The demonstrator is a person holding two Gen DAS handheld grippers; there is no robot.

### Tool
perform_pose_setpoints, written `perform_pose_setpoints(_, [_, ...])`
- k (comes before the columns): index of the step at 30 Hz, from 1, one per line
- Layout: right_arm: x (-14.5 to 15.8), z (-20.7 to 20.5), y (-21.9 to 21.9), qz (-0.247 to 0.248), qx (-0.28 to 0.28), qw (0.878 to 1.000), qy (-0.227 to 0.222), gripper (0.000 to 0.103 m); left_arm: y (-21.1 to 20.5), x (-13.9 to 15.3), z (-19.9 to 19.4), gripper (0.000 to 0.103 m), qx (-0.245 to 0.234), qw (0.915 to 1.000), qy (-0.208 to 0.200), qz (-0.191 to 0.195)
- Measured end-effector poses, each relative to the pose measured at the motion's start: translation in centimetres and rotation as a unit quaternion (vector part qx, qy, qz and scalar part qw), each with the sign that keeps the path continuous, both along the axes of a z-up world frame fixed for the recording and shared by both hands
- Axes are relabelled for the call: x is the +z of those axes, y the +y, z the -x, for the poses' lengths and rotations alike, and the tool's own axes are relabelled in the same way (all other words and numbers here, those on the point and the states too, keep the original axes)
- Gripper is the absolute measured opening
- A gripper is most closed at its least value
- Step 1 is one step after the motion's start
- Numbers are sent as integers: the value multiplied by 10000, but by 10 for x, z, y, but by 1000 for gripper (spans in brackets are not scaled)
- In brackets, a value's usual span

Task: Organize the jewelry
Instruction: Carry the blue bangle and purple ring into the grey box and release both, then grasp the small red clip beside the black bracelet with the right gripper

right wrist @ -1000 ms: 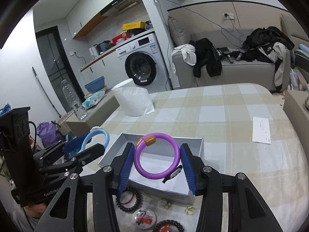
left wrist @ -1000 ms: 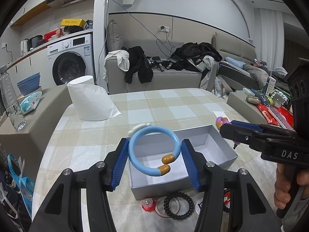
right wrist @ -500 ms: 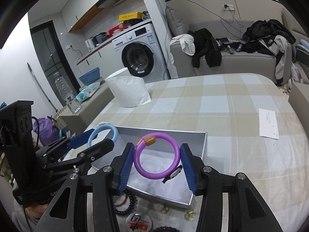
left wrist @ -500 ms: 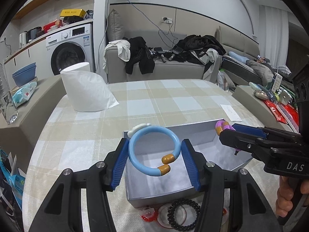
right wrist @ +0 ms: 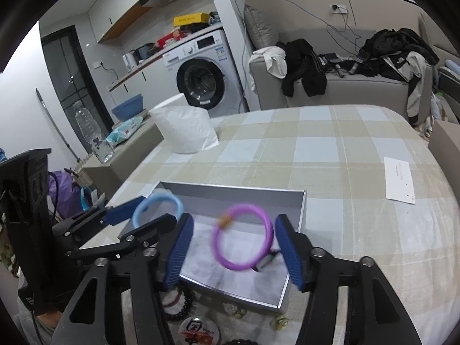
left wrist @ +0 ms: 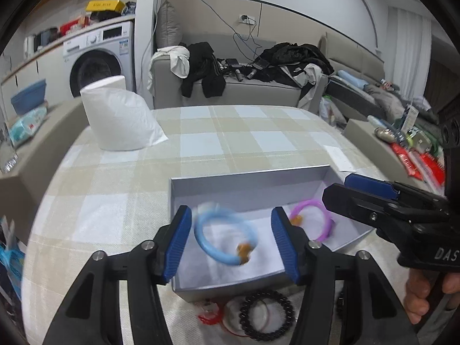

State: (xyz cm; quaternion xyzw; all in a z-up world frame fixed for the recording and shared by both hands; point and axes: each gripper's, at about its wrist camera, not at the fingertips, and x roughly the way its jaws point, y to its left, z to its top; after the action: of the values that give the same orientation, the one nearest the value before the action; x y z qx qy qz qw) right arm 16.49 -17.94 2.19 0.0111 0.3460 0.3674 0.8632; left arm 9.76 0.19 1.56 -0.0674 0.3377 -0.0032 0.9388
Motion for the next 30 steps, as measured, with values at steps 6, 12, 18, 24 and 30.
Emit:
perform_pose_setpoints(6, [20, 18, -16, -138, 15, 9992, -366, 103, 0, 17, 27, 96, 184, 9993, -321, -102])
perform_pose_setpoints(12, [23, 43, -40, 67, -91, 9985, -535, 103, -1, 12, 52, 102, 279, 9989, -336, -156])
perform_pose_setpoints(18, [-7, 58, -43, 882, -165, 9952, -379, 103, -11, -2, 65, 102, 178, 9992, -282, -211])
perform_pose_setpoints(24, [-29, 64, -45, 1234, 8, 9922, -169, 103, -22, -9, 64, 102, -37, 9988, -204, -435])
perform_pose_setpoints(30, [-37, 69, -40, 1147, 564, 9917, 117, 80, -14, -17, 64, 102, -80, 9995, -72, -294])
